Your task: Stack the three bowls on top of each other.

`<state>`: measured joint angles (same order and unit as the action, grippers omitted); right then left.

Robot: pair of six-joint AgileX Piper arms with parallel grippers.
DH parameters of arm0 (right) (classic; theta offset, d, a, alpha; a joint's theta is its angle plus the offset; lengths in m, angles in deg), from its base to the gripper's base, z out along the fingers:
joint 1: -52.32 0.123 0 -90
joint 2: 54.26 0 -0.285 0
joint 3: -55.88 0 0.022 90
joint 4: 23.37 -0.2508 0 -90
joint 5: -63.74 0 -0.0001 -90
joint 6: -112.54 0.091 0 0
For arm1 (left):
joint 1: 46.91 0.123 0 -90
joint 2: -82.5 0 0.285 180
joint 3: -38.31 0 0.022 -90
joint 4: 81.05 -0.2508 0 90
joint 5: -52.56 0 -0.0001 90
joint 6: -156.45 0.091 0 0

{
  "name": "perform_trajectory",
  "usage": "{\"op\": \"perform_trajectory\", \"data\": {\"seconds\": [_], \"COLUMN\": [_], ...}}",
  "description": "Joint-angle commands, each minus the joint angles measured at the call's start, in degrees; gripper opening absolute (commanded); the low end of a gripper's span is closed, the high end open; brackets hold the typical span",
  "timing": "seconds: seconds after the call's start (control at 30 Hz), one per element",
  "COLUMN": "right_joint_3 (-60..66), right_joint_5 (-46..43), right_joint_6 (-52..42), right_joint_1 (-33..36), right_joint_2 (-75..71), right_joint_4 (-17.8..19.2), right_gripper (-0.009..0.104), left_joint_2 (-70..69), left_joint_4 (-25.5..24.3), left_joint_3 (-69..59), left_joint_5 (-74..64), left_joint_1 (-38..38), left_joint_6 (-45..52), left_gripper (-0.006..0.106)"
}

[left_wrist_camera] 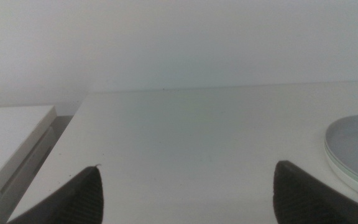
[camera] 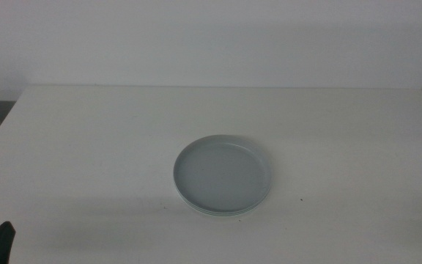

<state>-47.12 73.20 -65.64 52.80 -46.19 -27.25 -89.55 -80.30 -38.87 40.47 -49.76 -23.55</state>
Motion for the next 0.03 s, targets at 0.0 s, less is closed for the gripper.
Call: {"op": "perform_trajectory", "data": {"seconds": [0.0], "right_joint_3": [0.22], "right_joint_5": [-0.68], "right_joint_6": [-0.16], "right_joint_1": [-0.48], "right_joint_2": [-0.29], "right_joint_4": [0.5], "right_gripper": [0.093], "left_joint_2": [-0.16], "left_joint_4": [0.08], "left_joint_3": [-0.03], "left_joint_5": [0.77], "left_joint_1": [0.09], "left_joint_6": [0.0], "left_gripper": [0.094]}}
